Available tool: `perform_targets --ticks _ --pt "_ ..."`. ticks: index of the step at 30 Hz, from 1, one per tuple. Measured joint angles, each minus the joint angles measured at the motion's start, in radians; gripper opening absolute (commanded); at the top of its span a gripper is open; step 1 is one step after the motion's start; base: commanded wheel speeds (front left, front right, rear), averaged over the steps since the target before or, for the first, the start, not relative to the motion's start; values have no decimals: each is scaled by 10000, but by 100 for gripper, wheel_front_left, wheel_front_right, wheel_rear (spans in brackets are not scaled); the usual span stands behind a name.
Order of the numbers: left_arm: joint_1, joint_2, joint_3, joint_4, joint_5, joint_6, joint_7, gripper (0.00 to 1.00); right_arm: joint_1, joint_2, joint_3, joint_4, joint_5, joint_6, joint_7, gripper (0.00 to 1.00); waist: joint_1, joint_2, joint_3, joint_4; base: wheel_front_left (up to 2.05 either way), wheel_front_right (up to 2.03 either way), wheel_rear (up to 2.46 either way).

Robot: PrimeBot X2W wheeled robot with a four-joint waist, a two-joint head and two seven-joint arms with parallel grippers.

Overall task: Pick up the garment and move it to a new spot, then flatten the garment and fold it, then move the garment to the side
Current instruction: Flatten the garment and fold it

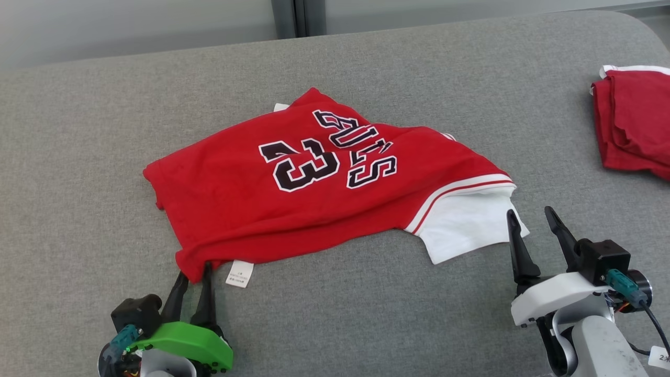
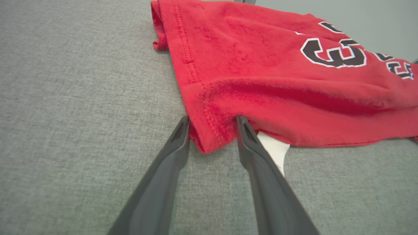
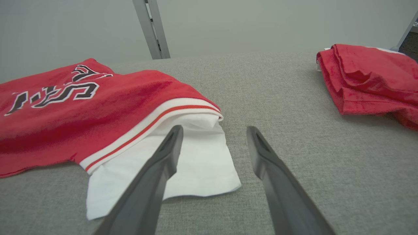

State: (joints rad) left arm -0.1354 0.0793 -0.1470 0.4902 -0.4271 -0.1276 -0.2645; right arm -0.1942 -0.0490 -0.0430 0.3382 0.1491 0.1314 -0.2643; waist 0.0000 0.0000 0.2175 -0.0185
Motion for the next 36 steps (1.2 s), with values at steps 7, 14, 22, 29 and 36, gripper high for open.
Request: perform_targets --ticks 7,14,22,29,36 --pt "-44 86 -79 -8 -155 0 0 0 -183 2 -13 286 -230 0 2 100 0 0 95 51 0 0 0" --pt "-196 222 -221 -42 -215 0 0 0 -891 -6 -591 2117 -548 0 2 100 0 0 254 154 0 0 0" --pt "-232 391 -591 -81 -453 0 0 0 -1722 -31 -190 3808 -426 -8 -71 27 0 0 373 275 0 0 0" --pt "-179 382 -692 -15 -554 0 0 0 -1887 -48 180 4389 128 -12 -73 0 0 0 79 308 0 0 0" --pt "125 445 -863 -708 -606 0 2 0 -1450 -8 -320 2422 589 -4 0 0 0 0 -547 341 0 0 0"
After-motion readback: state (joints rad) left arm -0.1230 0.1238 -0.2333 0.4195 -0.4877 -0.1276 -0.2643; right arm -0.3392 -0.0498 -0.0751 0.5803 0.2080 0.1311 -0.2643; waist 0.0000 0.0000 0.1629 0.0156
